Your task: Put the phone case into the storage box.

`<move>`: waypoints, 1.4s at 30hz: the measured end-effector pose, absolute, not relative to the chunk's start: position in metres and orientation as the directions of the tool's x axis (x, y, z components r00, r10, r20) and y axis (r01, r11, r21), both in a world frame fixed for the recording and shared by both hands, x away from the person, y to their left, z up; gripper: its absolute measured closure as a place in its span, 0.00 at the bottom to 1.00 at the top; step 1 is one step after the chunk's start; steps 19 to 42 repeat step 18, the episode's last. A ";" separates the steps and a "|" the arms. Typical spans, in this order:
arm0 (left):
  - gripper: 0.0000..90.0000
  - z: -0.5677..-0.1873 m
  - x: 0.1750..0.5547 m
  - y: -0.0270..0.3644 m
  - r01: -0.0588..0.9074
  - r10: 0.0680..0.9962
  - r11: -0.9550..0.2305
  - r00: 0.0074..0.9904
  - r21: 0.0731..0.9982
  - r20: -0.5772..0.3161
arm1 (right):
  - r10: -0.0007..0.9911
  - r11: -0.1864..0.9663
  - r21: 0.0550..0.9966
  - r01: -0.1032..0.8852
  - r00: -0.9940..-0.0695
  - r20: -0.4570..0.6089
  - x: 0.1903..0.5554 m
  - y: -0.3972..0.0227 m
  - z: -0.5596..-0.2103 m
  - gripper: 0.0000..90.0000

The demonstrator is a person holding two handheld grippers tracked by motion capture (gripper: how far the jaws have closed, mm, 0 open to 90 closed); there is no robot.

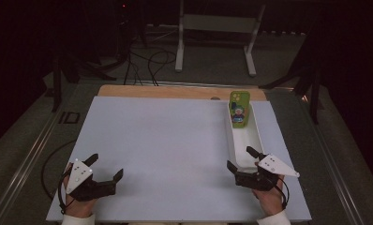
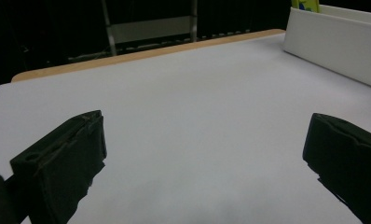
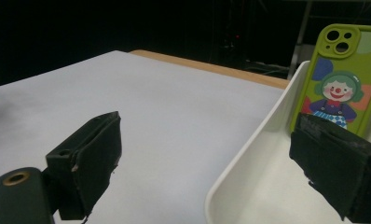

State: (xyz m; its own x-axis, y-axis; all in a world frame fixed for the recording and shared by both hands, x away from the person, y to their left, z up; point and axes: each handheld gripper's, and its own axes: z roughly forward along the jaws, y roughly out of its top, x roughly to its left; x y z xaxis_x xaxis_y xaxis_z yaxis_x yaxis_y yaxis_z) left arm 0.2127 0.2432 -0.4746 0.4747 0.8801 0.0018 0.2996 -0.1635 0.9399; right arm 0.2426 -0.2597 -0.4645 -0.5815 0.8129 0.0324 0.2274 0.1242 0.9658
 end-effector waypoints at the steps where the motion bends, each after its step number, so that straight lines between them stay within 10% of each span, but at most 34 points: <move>1: 0.00 -0.475 0.213 0.243 0.299 0.880 -0.164 0.475 0.940 0.002 | 0.810 0.124 0.967 0.223 -0.586 0.031 0.242 -0.260 -0.466 0.10; 42: 0.00 -0.477 0.213 0.242 0.292 0.877 -0.172 0.481 0.941 0.011 | 0.790 0.097 0.977 0.190 -0.611 0.040 0.234 -0.266 -0.478 0.10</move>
